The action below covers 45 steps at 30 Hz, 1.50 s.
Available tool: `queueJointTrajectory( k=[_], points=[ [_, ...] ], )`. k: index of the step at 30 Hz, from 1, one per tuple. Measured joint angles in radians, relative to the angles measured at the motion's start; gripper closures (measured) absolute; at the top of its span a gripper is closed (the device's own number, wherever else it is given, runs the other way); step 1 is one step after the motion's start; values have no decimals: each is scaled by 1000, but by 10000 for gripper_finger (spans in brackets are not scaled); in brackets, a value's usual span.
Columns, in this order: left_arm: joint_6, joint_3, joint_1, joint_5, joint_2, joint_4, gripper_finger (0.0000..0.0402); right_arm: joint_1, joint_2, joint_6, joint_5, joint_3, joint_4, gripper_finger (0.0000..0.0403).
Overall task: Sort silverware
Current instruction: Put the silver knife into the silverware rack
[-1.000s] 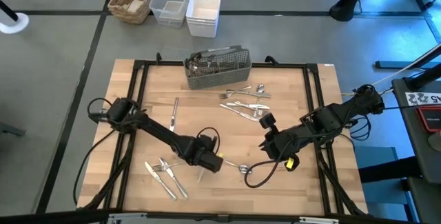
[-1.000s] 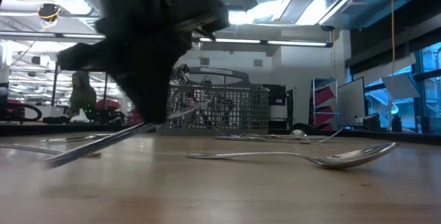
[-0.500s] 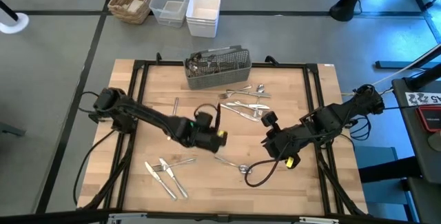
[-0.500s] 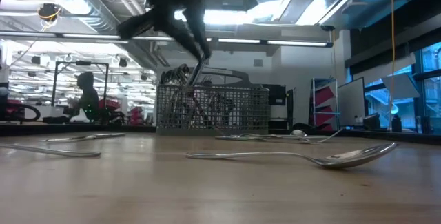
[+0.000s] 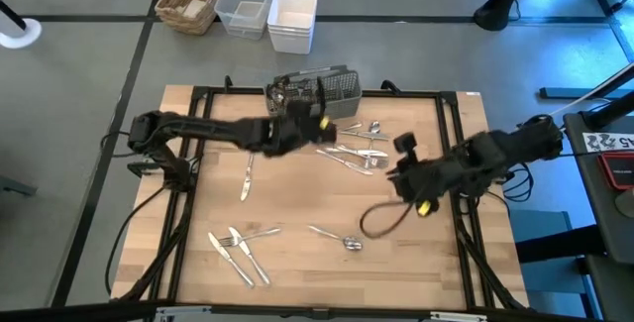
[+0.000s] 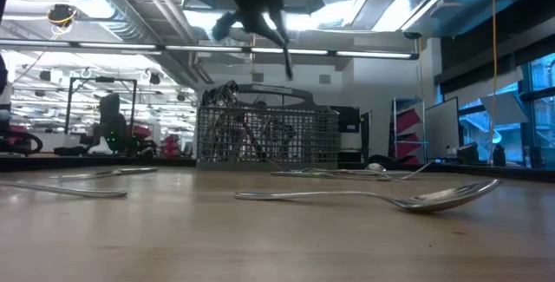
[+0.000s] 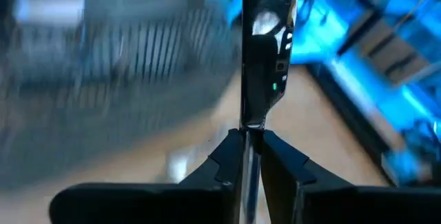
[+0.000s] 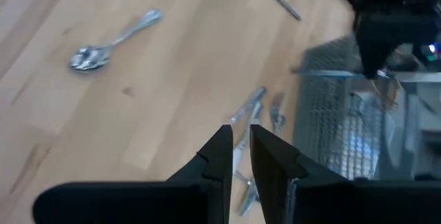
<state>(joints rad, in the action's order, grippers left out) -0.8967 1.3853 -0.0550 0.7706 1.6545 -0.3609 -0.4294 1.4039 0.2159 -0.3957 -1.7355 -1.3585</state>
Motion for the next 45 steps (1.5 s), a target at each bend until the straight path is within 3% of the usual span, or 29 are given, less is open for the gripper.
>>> queueJointTrajectory(
  k=[7,11,16,27,37,45],
  points=[
    [432,0,-227,0,13,385,373,132,-56,-7,4,0,12,350],
    [536,1,-320,-43,35,433,373,206,-58,-7,14,0,27,350],
    [548,0,-373,-156,96,441,373,301,-58,-3,14,0,26,350],
    [690,0,-361,-223,216,466,360,476,-57,-2,137,0,26,350],
    [665,0,-361,-225,231,392,279,498,-57,-2,147,0,25,350],
    [634,0,-350,-291,151,389,268,497,-57,-53,190,12,36,350]
  ],
)
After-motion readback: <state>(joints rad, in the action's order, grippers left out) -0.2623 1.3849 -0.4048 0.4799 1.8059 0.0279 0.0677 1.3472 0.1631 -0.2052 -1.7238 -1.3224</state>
